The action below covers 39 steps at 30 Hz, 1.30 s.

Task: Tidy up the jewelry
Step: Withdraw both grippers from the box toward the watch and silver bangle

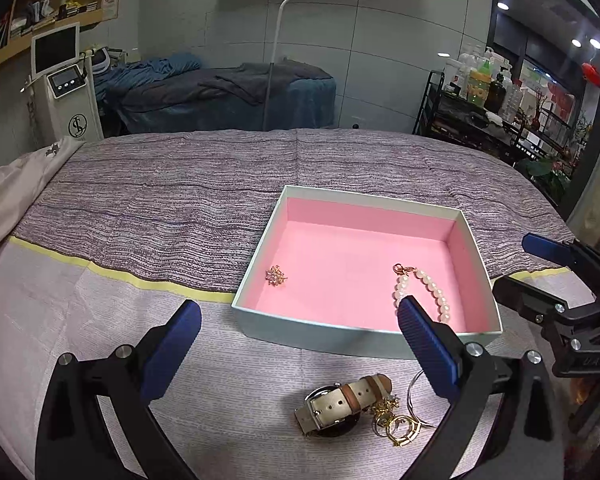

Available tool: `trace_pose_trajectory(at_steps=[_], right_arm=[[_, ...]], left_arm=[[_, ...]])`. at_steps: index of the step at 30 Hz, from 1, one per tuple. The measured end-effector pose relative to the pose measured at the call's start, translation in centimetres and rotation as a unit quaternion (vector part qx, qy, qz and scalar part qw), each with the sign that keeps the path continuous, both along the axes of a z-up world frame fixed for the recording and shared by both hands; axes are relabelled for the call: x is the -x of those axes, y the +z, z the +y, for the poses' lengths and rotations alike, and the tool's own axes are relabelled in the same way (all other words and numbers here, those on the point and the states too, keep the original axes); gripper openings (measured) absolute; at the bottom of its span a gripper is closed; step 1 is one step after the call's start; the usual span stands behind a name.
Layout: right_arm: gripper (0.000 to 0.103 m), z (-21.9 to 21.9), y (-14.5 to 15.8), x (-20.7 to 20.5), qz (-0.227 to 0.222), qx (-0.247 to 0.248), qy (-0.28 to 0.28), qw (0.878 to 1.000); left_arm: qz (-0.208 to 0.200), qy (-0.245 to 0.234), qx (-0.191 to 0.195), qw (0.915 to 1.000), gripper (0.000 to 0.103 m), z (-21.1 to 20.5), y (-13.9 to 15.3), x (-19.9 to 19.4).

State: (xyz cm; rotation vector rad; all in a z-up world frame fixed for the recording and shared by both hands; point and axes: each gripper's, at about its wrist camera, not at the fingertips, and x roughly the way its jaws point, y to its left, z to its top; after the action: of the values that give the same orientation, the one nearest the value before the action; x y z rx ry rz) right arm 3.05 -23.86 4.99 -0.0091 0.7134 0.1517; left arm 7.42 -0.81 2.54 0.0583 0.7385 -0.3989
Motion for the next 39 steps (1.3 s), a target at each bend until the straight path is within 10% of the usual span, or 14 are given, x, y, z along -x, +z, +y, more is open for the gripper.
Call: trace_pose_trajectory(at_steps=[24,34,39], right_arm=[[0.098,2.0,-2.6,6.4,0.050,-0.009,0.079,0.996],[0.098,3.1,-4.4,6.5,0.074,0.010,0.099,0.992],[0.098,4.6,-5.5,5.9,0.084,0.042,0.112,0.989]], left_arm=[[0.018,-0.013,-0.025,0.9994,0.096,3.1,-2.6,6.4],[0.061,-0.004,-0.020,0.9979,0.056,2.8,-5.3,6.1],[0.058,-0.013,-0.027,0.9979,0.051,2.1,-5.5,5.5]])
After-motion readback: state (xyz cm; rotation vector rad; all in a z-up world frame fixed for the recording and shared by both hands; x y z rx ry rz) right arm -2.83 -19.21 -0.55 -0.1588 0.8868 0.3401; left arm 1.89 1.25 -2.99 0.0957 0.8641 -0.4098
